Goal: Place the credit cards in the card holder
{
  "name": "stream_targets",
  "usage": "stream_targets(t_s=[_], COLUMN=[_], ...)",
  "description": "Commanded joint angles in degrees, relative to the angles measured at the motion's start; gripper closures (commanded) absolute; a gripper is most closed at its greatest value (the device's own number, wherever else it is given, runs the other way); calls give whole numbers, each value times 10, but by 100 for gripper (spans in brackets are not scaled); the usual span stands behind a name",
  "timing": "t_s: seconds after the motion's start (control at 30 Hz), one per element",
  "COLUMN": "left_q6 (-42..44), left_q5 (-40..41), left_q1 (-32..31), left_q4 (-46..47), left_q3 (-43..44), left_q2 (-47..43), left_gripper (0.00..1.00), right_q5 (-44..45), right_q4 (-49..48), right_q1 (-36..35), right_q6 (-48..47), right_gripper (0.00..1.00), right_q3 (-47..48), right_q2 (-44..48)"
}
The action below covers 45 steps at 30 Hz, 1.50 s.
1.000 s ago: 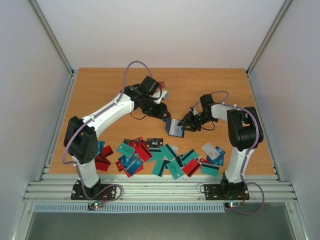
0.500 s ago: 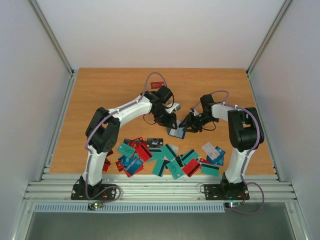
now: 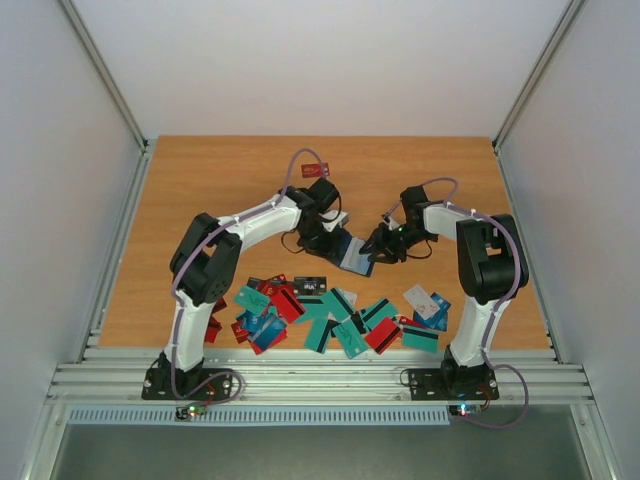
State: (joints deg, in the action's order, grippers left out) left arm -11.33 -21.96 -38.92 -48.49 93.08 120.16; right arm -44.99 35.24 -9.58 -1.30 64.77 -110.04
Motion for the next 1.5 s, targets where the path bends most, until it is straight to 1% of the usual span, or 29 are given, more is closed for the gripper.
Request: stream_targets(t_s=[0.0, 0.17, 0.2, 0.3, 0.5, 0.67, 0.8, 0.9, 0.97, 1.1, 1.2, 1.23, 1.33, 1.47], left_q6=[2, 4, -4, -25, -80, -110, -114, -119, -109, -52, 6, 37, 92, 142], left_q5=[3, -15, -12, -16, -59, -106, -140, -159, -149, -127, -112, -93, -30, 19], left_q1=[16, 18, 18, 21, 22, 22, 30, 39, 41, 44, 44, 44, 44, 44], left_q4=[47, 58, 58, 50, 74, 128, 141, 139, 105, 54, 10, -7, -41, -64], left_q3=[-5, -13, -17, -17, -45, -71, -69, -58, -29, 12, 50, 63, 90, 102], left_q2=[11, 30, 32, 41, 30, 22, 20, -4, -27, -53, -43, -38, -23, 3], left_gripper=[67, 67, 67, 67, 67, 67, 68, 67, 66, 58, 54, 53, 51, 51], right_q5=[7, -35, -44, -63, -87, -73, -64, -54, -48, -39, -32, -31, -27, -28], right_q4=[1, -28, -28, -28, -81, -75, -72, -67, -60, -58, -60, -60, -59, -64], right_q1=[-1, -1, -1, -2, -1, -3, -3, -3, -3, -3, -3, -3, -3, -4], right_q6=[1, 12, 30, 43, 89, 83, 84, 78, 73, 73, 72, 72, 70, 70], right_gripper=[64, 63, 63, 63, 63, 63, 63, 62, 62, 62, 62, 62, 62, 62], right_q3=[6, 8, 12, 25, 15, 25, 30, 29, 22, 4, -6, -8, -4, -2], right_q2=[26, 28, 27, 24, 11, -10, -24, -18, -9, 1, 0, -1, -7, -10])
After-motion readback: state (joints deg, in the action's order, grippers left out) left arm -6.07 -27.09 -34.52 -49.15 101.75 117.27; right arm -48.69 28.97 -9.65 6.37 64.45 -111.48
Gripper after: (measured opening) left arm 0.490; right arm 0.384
